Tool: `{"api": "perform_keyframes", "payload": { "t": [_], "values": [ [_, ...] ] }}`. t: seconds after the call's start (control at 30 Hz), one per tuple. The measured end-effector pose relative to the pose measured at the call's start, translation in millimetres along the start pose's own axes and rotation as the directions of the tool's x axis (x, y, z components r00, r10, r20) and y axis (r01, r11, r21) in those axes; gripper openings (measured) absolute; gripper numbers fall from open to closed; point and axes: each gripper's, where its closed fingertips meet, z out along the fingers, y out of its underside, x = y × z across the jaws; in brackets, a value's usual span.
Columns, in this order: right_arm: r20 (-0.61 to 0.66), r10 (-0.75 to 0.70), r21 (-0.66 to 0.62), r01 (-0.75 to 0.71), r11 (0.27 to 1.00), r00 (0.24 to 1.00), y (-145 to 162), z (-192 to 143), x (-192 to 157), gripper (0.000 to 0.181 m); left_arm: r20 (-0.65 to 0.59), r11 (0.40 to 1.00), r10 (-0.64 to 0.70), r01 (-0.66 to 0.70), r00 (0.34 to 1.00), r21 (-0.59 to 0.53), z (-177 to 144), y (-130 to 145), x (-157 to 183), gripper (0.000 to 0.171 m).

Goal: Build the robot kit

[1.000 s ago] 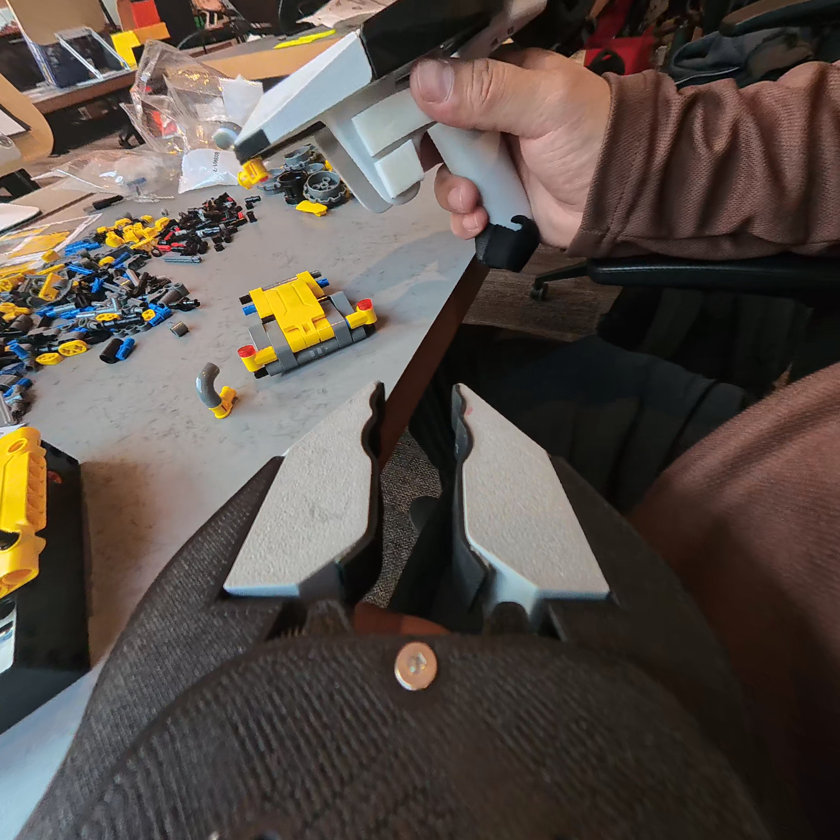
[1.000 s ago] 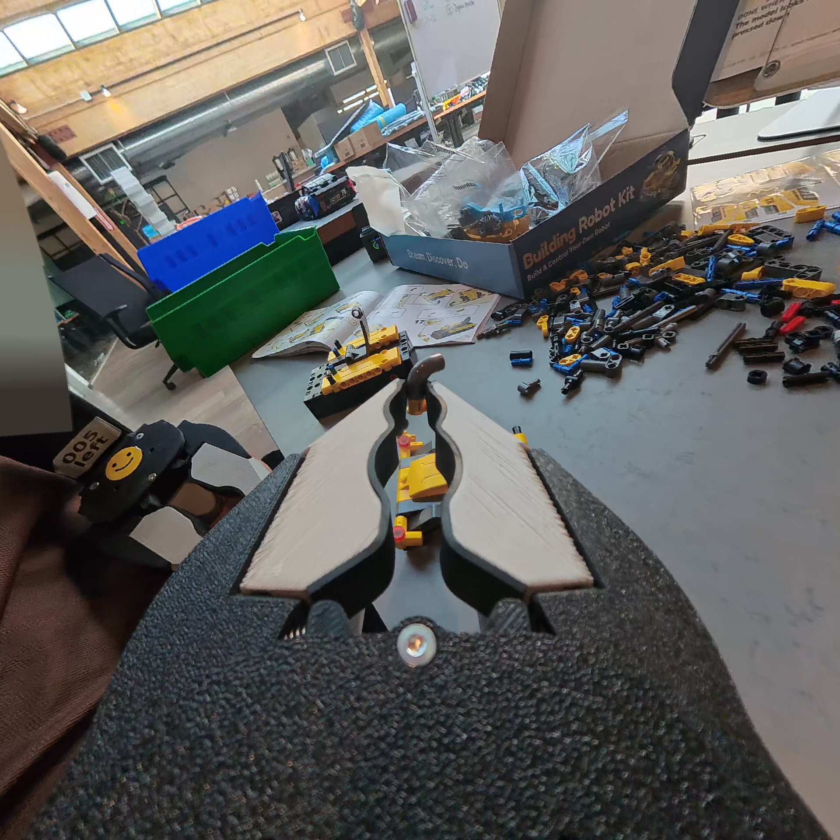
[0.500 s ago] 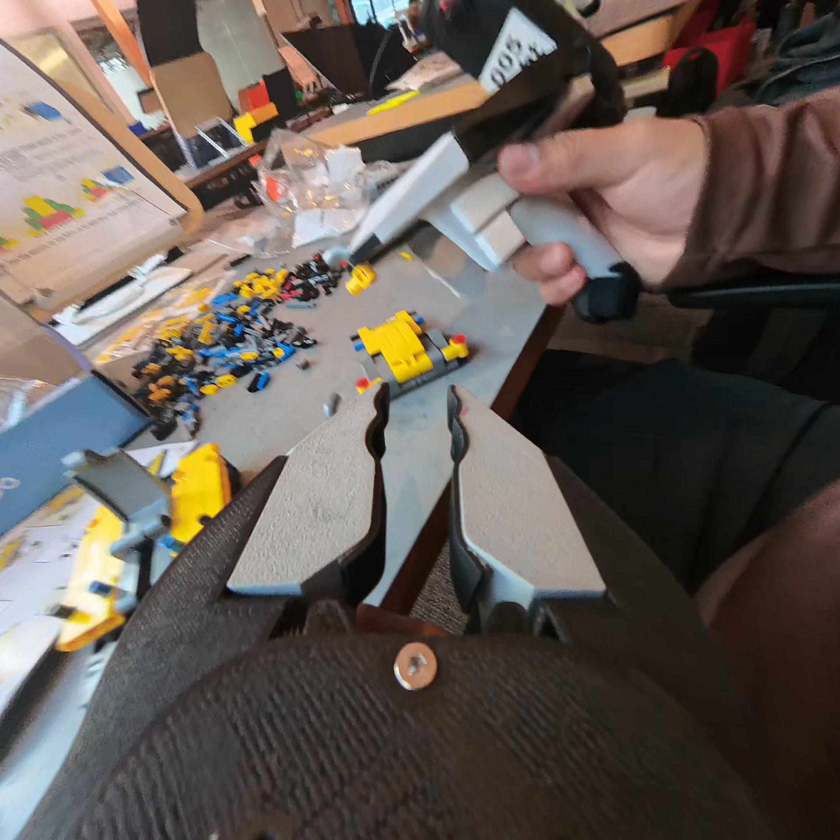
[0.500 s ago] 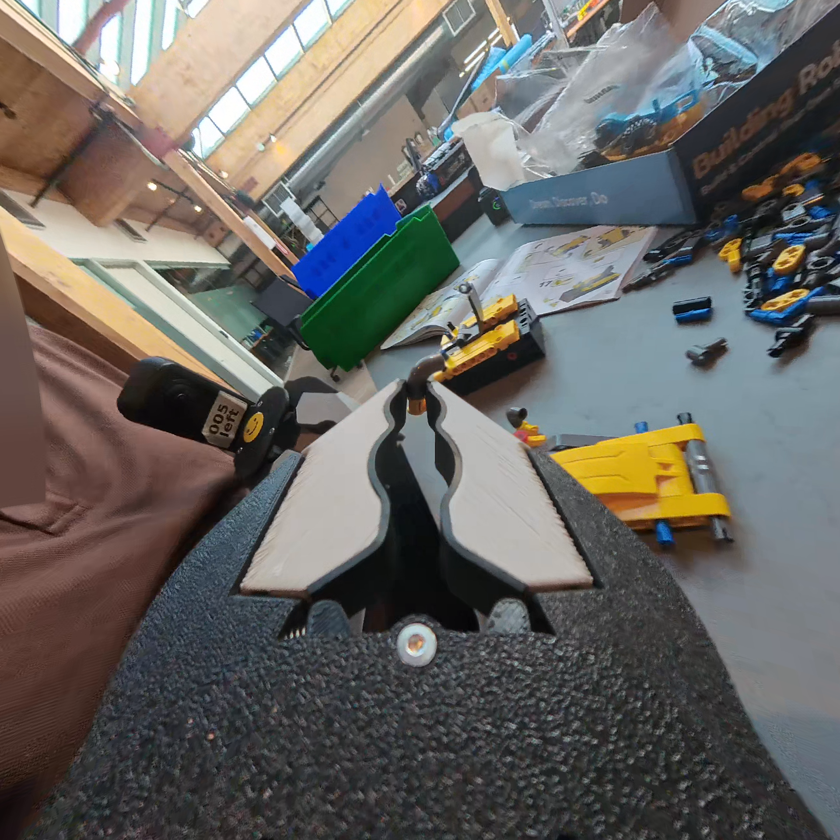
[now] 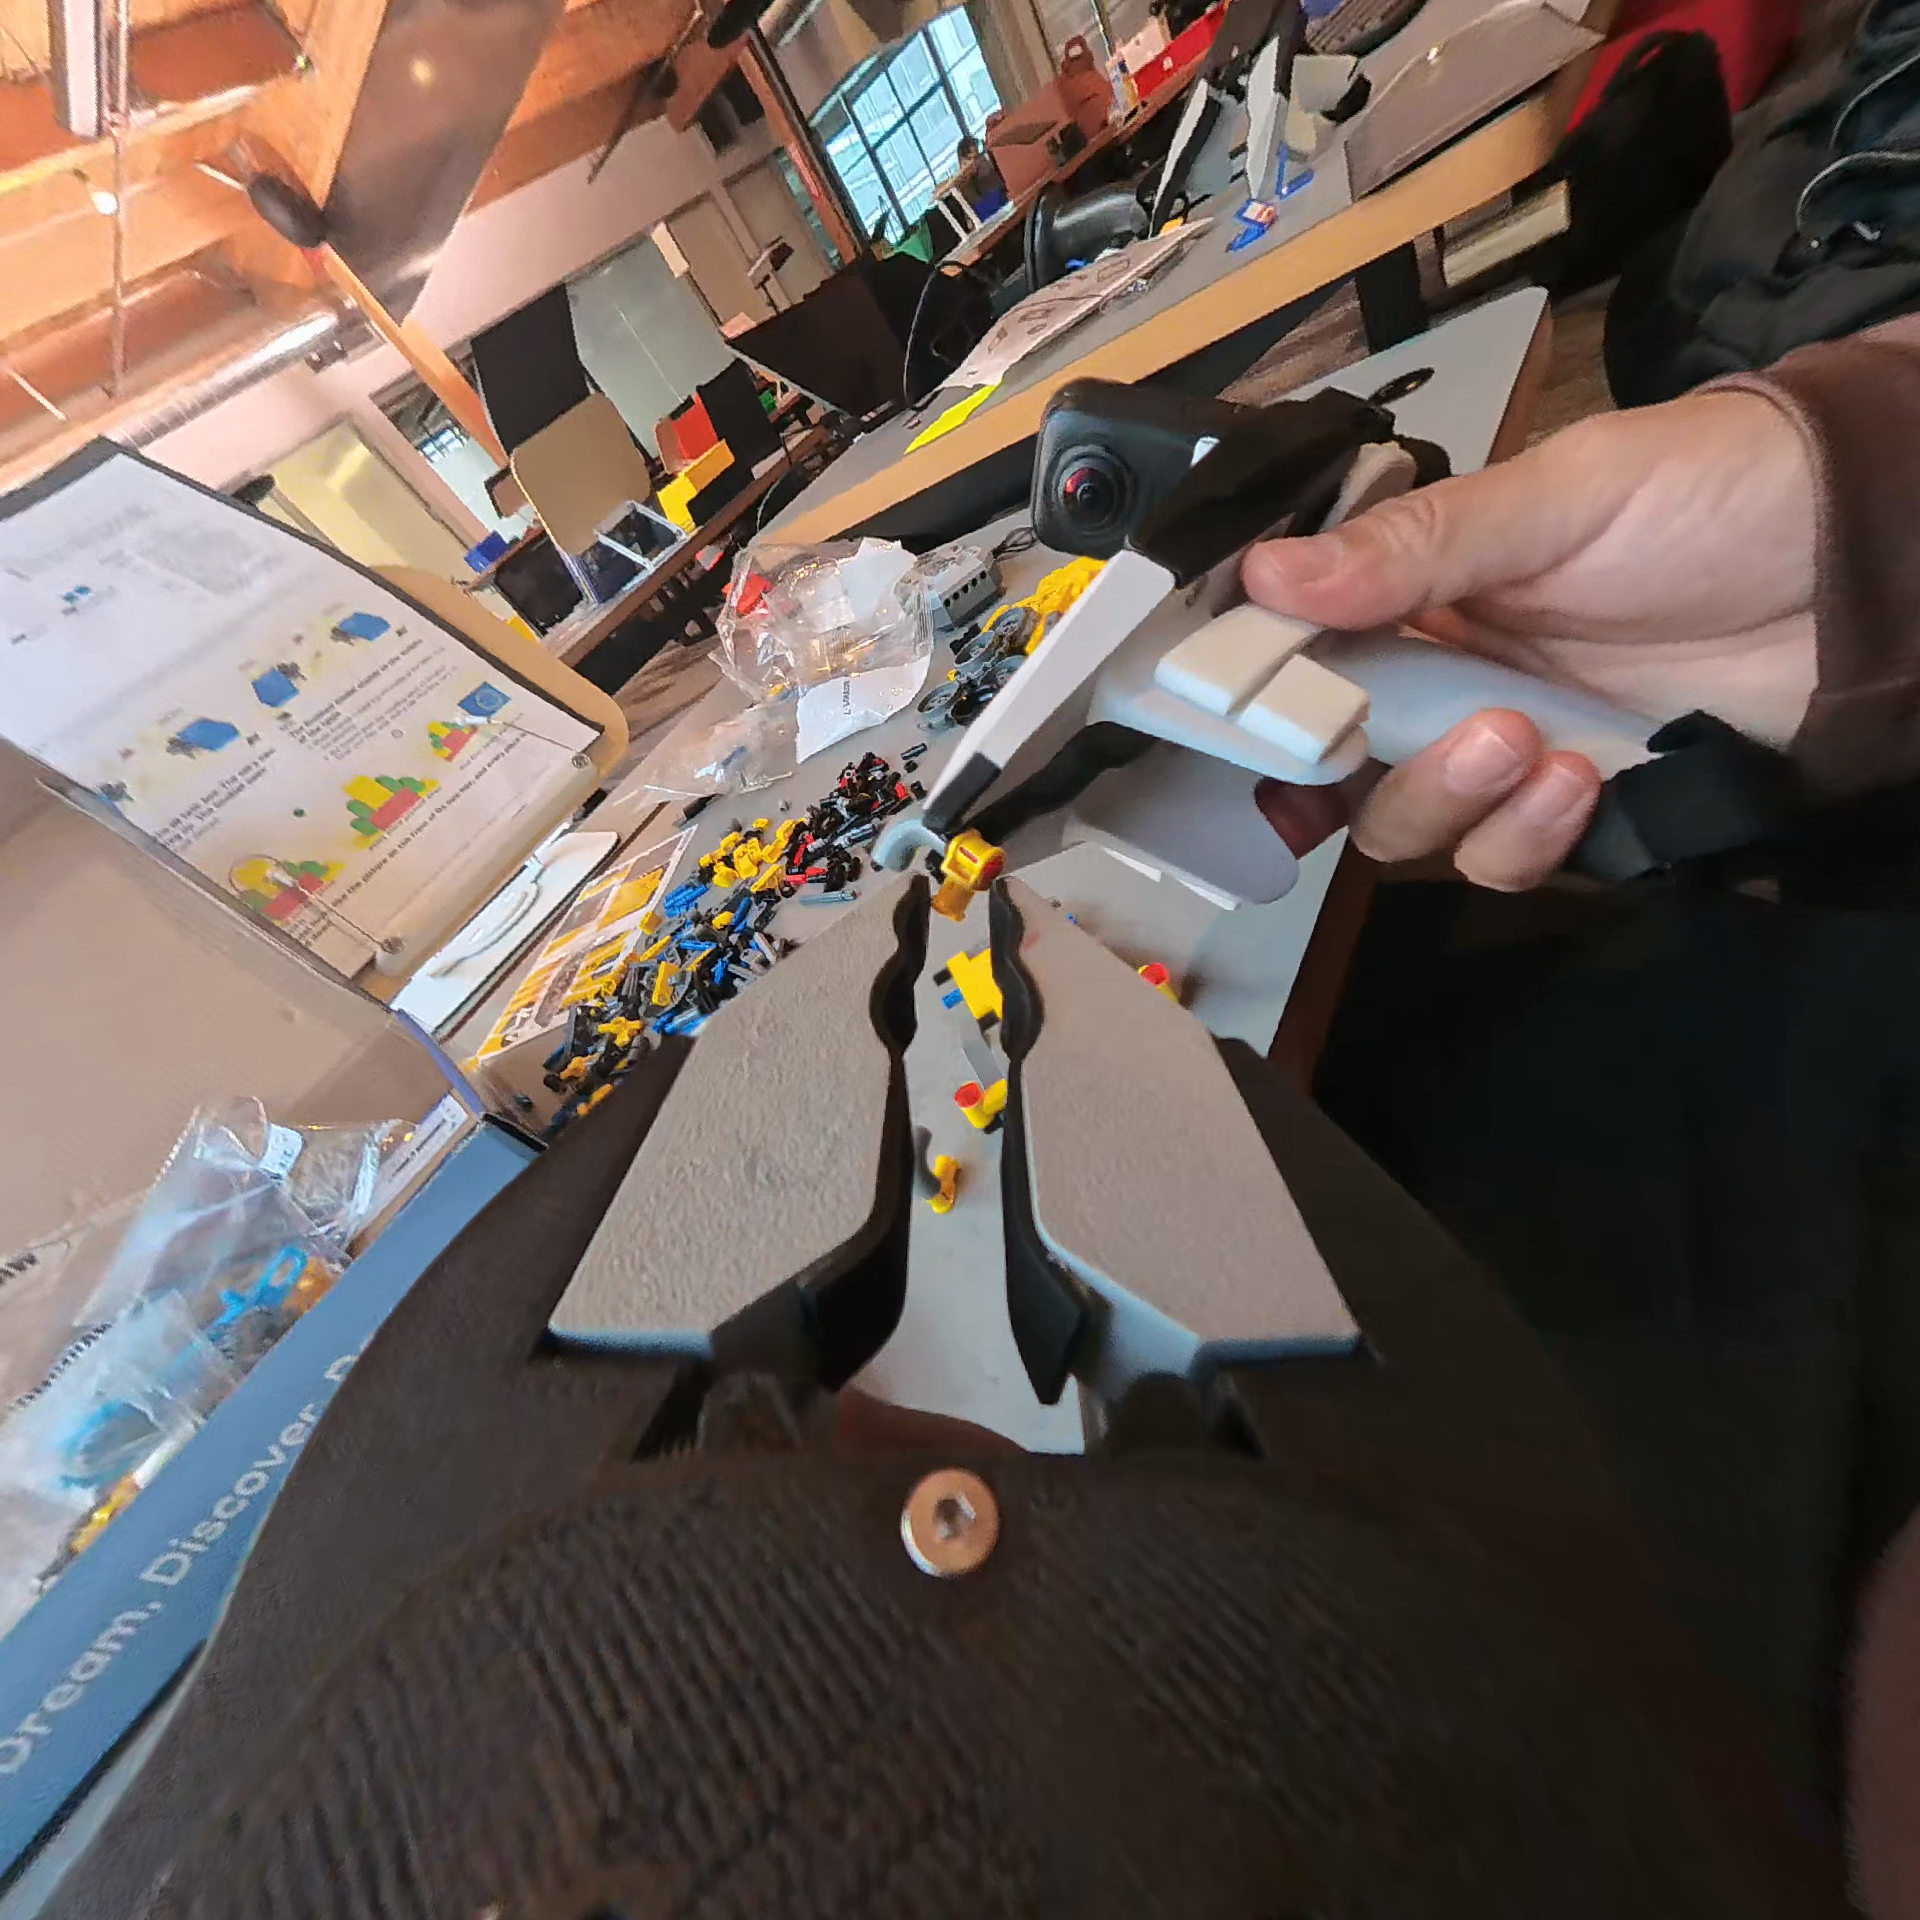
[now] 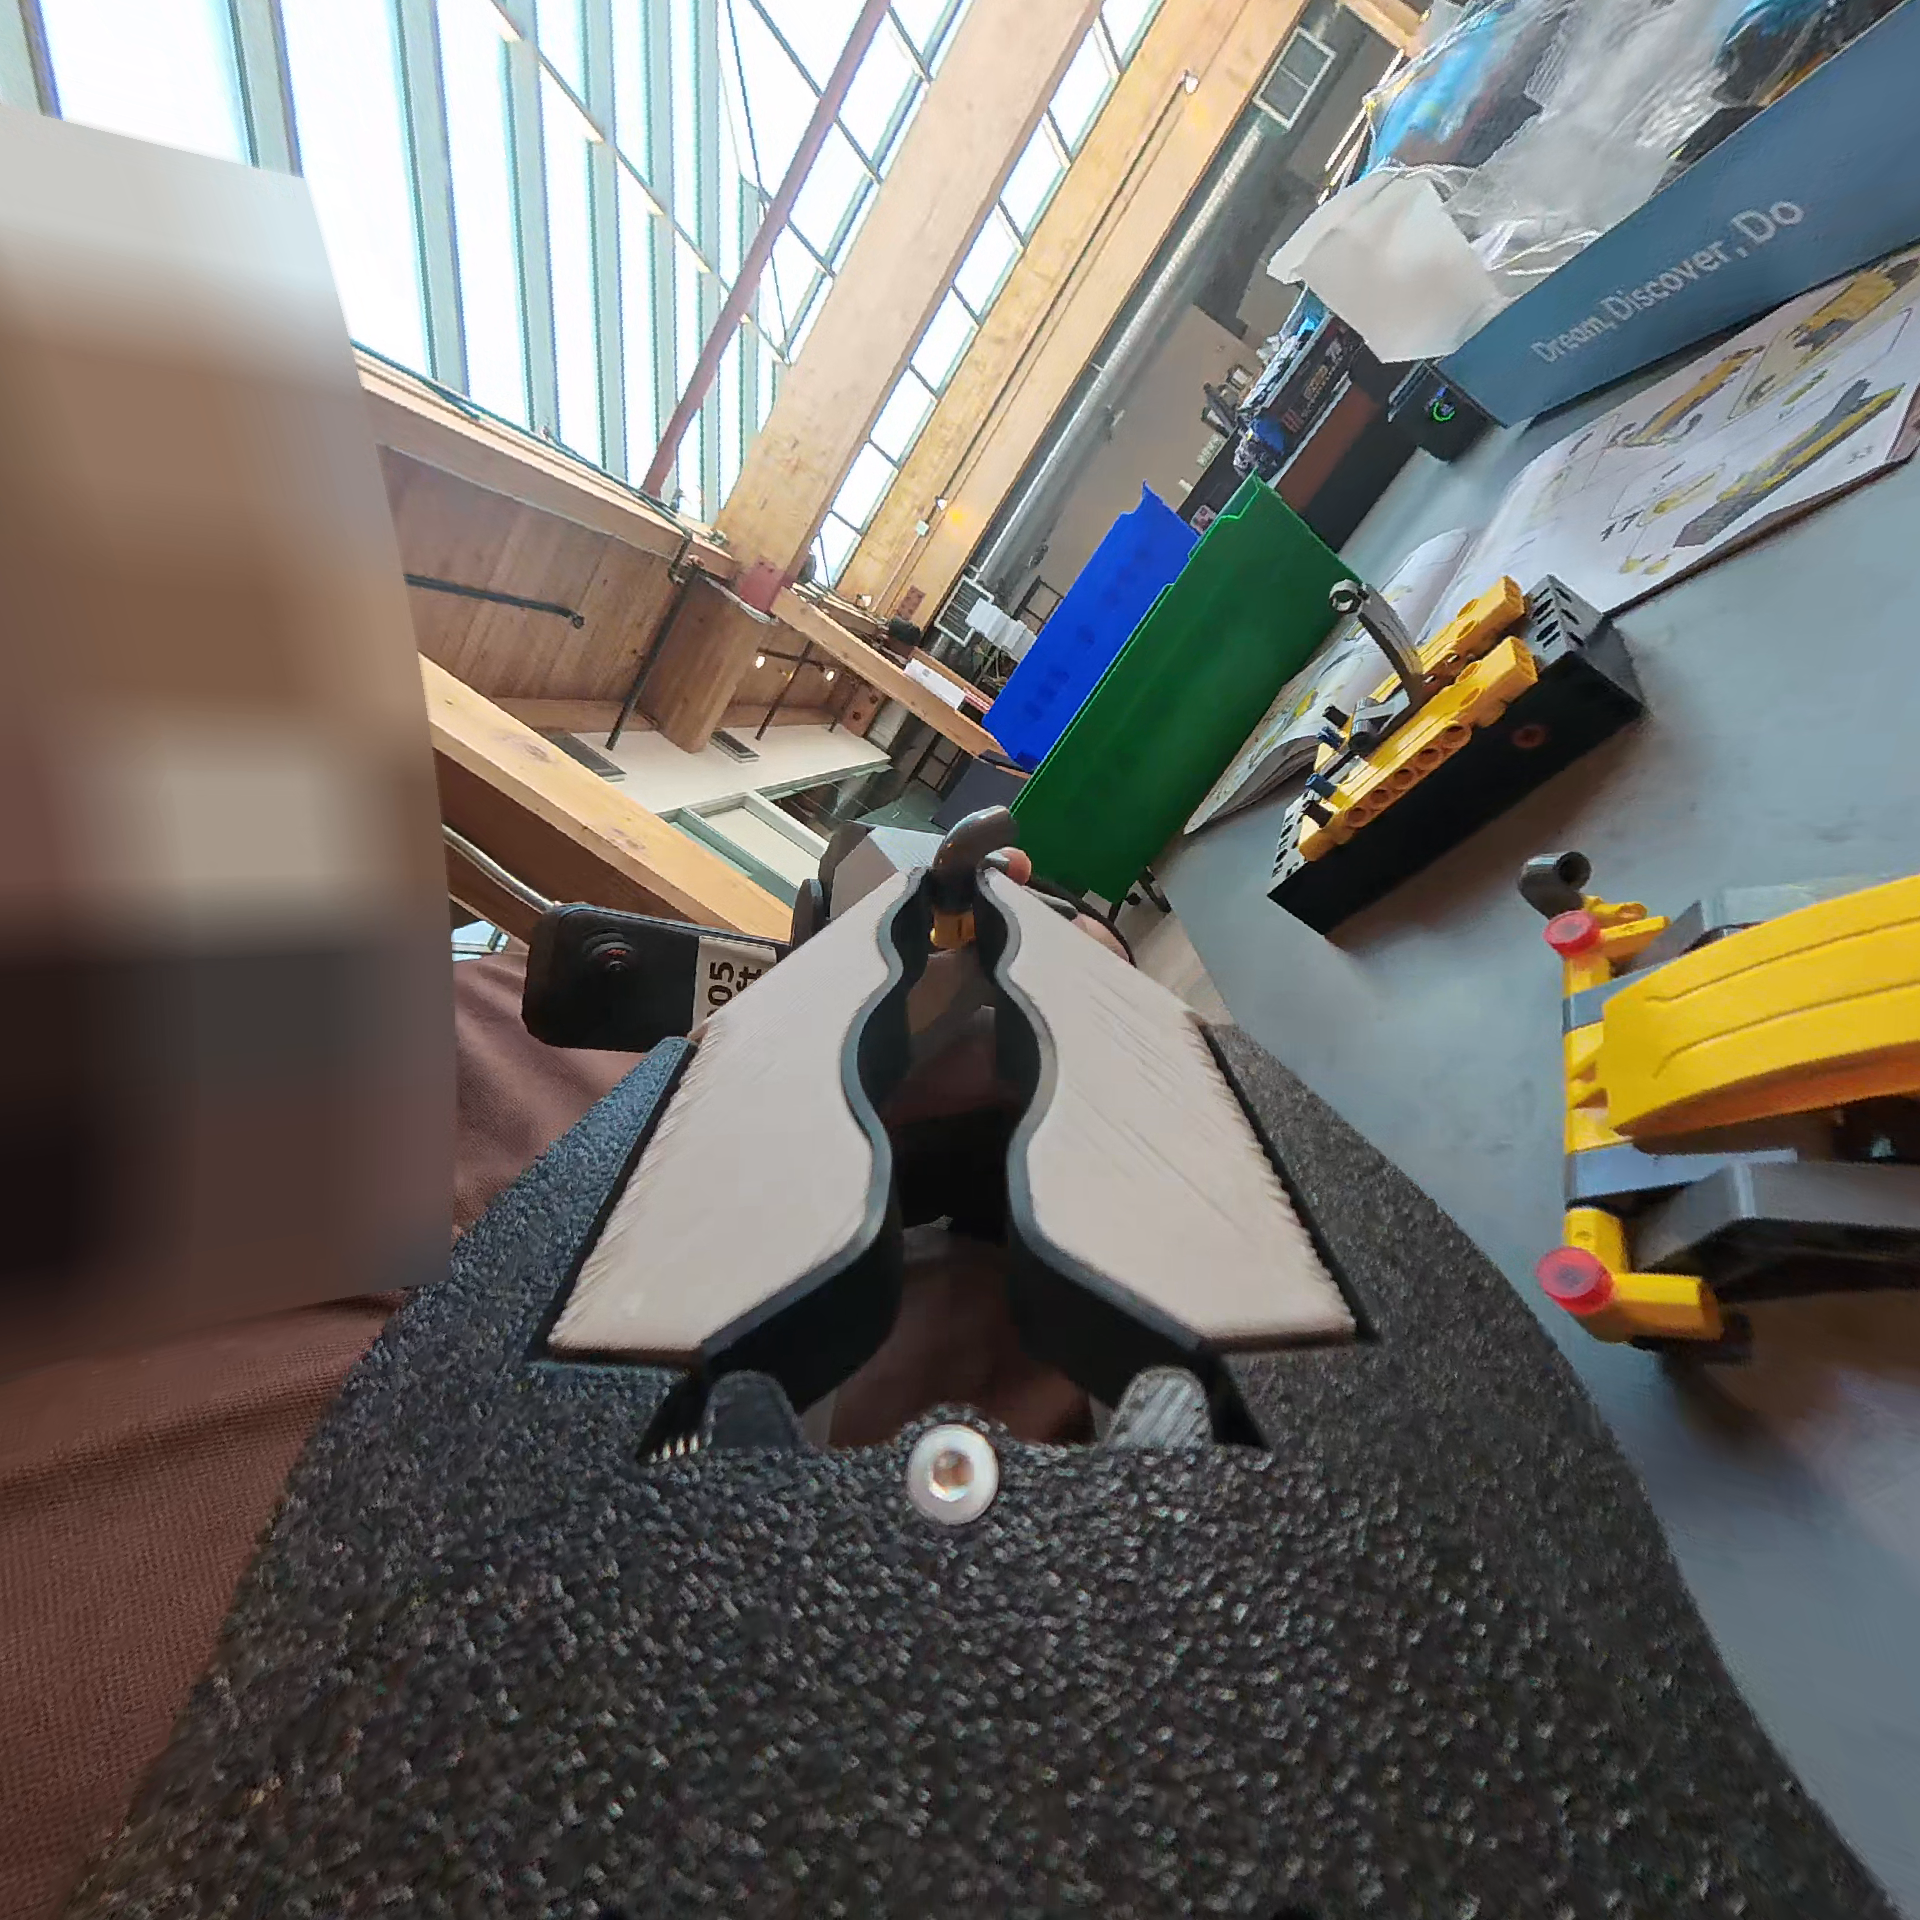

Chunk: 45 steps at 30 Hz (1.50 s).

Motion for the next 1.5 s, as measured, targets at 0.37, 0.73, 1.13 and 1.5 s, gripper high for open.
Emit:
{"api": "perform_keyframes", "payload": {
  "t": [0.37, 0.73, 1.13, 1.5],
  "values": [
    [0.079, 0.087, 0.015, -0.088, 0.996, 0.993, 4.1, 16.4, -1.0, 0.008, 0.123, 0.952, 0.299, -0.305, 0.946, 0.027, -9.6, 5.8, -9.2, 0.004],
    [-0.086, -0.139, -0.131, 0.127, 0.983, 0.987, 12.7, 17.3, 14.7, 0.009, 0.072, 0.935, 0.351, -0.353, 0.933, 0.016, -11.6, 20.7, -6.5, 0.004],
    [-0.263, -0.7, -0.499, 0.527, 0.687, 0.663, 22.2, -4.1, 36.1, 0.033, -0.05, 0.941, 0.328, -0.331, 0.943, -0.065, -4.9, 47.1, 5.6, 0.004],
    [-0.176, -0.953, -0.75, 0.592, 0.293, 0.248, 38.1, -4.3, 51.9, 0.033, -0.103, 0.902, 0.416, -0.425, 0.904, -0.083, -6.3, 51.4, 19.8, 0.004]
  ]
}}
